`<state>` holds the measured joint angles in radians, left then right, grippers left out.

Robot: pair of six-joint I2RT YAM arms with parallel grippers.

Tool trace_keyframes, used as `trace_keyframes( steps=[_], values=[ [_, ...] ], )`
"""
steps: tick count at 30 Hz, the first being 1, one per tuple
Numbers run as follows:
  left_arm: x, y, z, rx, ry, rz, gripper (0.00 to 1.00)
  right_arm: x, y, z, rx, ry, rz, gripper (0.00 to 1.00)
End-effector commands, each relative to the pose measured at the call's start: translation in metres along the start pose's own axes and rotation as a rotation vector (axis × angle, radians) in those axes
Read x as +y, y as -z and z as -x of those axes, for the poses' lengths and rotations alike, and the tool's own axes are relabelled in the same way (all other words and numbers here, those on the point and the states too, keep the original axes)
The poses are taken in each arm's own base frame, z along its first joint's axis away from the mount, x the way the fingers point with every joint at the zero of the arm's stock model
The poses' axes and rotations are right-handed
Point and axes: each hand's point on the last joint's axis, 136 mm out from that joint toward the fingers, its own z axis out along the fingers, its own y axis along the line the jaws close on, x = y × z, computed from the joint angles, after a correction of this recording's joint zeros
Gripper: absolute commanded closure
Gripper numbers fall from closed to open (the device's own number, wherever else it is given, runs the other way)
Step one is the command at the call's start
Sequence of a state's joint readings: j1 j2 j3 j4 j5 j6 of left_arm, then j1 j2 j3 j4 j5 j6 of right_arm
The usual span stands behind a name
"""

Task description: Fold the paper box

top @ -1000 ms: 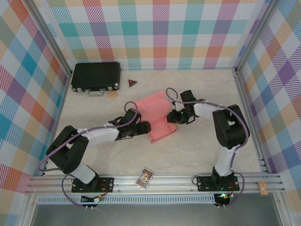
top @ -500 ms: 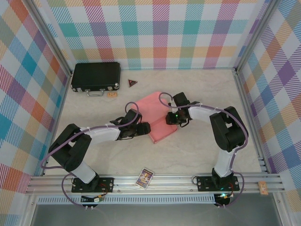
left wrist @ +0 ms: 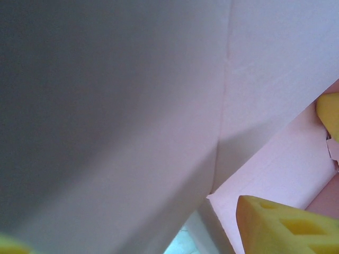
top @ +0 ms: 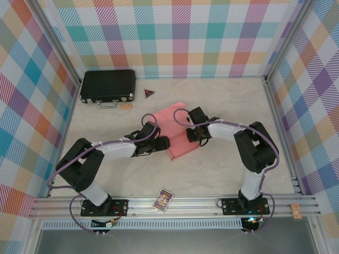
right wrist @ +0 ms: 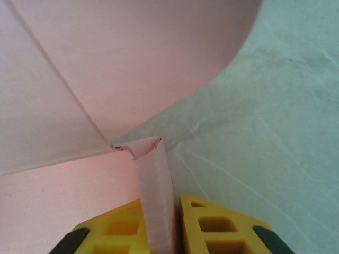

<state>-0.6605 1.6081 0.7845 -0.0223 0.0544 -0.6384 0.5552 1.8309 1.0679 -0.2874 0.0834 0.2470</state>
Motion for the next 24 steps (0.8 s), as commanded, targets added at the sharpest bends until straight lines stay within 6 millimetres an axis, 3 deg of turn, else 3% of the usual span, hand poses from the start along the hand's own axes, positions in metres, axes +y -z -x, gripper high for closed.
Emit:
trace_keyframes(
  steps=[1,15,24],
  values=[
    [-0.007,-0.004,-0.014,0.064,-0.033,-0.022,0.33,-0.019,-0.009,-0.017,0.022,-0.016,-0.121,0.83],
    [-0.007,-0.005,-0.015,0.071,-0.034,-0.019,0.37,-0.031,-0.01,-0.025,0.041,0.079,-0.327,0.87],
    [-0.006,-0.006,-0.016,0.074,-0.033,-0.017,0.38,-0.032,-0.012,-0.028,0.06,0.1,-0.369,0.85]
  ],
)
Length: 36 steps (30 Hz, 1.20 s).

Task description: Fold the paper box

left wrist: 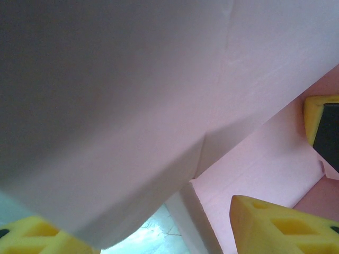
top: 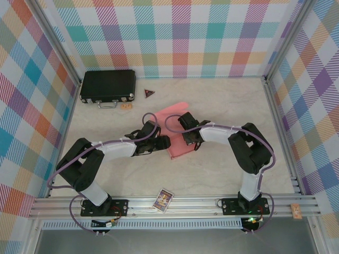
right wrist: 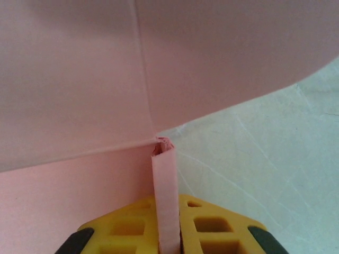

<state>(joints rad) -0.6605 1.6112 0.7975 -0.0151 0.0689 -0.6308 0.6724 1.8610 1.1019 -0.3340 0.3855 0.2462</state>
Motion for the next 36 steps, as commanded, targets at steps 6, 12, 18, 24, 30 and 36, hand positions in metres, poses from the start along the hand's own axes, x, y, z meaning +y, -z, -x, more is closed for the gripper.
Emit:
trace_keyframes(
  steps=[6,12,18,24,30,36],
  values=[
    [0.001,-0.007,-0.02,0.078,-0.023,0.005,0.38,-0.022,-0.019,-0.033,0.119,0.001,-0.118,0.84],
    [0.002,-0.007,-0.021,0.079,-0.025,0.01,0.38,-0.007,-0.008,-0.025,0.097,-0.026,-0.019,0.76],
    [0.002,-0.007,-0.019,0.077,-0.024,0.009,0.38,0.005,0.007,-0.015,0.084,-0.04,0.069,0.69],
    [0.0,-0.009,-0.02,0.085,-0.029,0.006,0.38,0.009,0.016,-0.015,0.09,-0.04,0.102,0.64],
    [0.0,-0.01,-0.02,0.089,-0.032,0.004,0.44,0.008,0.024,-0.012,0.077,-0.062,0.111,0.64],
    [-0.001,-0.011,-0.021,0.092,-0.034,0.003,0.49,0.011,0.026,-0.01,0.078,-0.079,0.126,0.65]
  ],
)
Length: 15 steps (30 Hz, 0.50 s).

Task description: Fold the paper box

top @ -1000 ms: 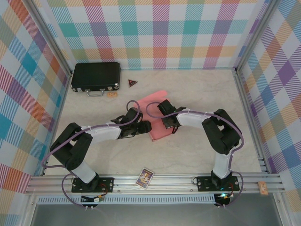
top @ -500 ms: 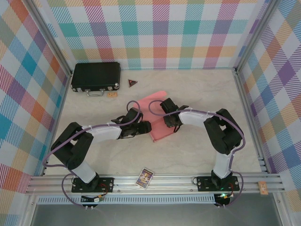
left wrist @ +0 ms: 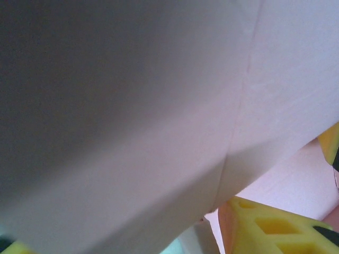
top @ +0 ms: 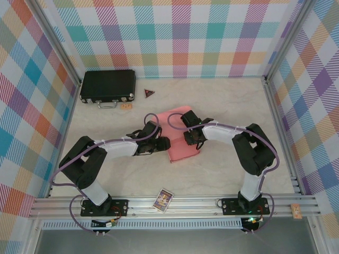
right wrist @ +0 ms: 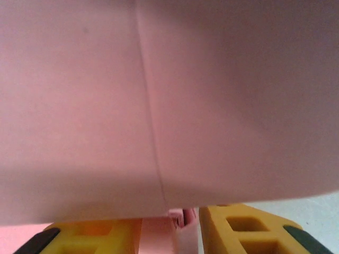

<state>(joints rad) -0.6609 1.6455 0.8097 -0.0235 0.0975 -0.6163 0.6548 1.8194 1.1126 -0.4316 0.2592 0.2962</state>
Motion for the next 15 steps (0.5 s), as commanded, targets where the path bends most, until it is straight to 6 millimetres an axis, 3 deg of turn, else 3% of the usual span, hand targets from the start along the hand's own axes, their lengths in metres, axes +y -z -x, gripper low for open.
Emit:
trace_keyframes(
  steps=[1,15],
  values=[
    [-0.001,-0.004,-0.013,0.048,-0.02,0.005,0.49,0.005,0.012,0.001,-0.003,-0.021,0.028,0.65],
    [-0.003,0.0,-0.01,0.037,-0.023,0.003,0.46,-0.005,0.027,-0.022,0.034,-0.008,0.016,0.61]
  ],
)
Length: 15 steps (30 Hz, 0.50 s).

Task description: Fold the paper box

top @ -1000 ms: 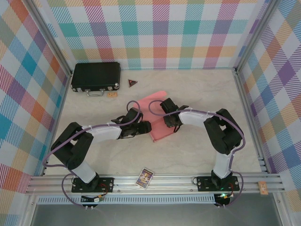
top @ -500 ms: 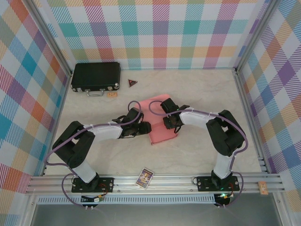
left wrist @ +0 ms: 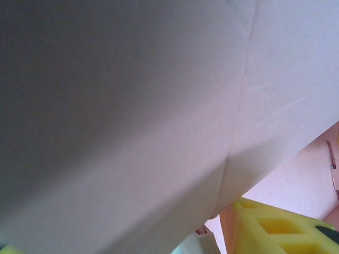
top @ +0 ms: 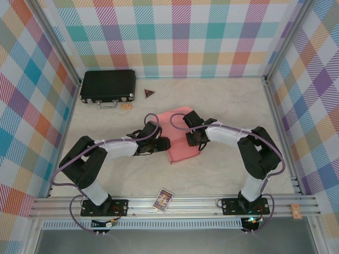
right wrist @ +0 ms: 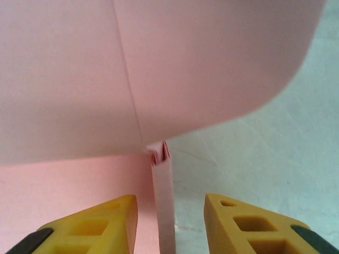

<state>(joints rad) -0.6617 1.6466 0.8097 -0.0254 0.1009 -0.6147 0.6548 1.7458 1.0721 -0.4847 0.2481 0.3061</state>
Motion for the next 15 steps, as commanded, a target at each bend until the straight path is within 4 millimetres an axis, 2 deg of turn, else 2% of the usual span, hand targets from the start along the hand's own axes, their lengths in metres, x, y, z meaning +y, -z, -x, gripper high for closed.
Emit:
trace_keyframes(
  steps=[1,9,15],
  values=[
    [-0.004,0.001,-0.009,0.032,-0.023,0.002,0.46,0.002,0.013,-0.008,0.014,0.0,0.024,0.6],
    [-0.011,0.002,-0.002,0.02,-0.053,-0.017,0.43,0.006,0.027,-0.012,0.01,-0.016,0.078,0.58],
    [-0.026,-0.005,0.01,0.01,-0.11,-0.049,0.45,0.0,0.038,-0.002,-0.036,-0.131,0.172,0.59]
  ],
)
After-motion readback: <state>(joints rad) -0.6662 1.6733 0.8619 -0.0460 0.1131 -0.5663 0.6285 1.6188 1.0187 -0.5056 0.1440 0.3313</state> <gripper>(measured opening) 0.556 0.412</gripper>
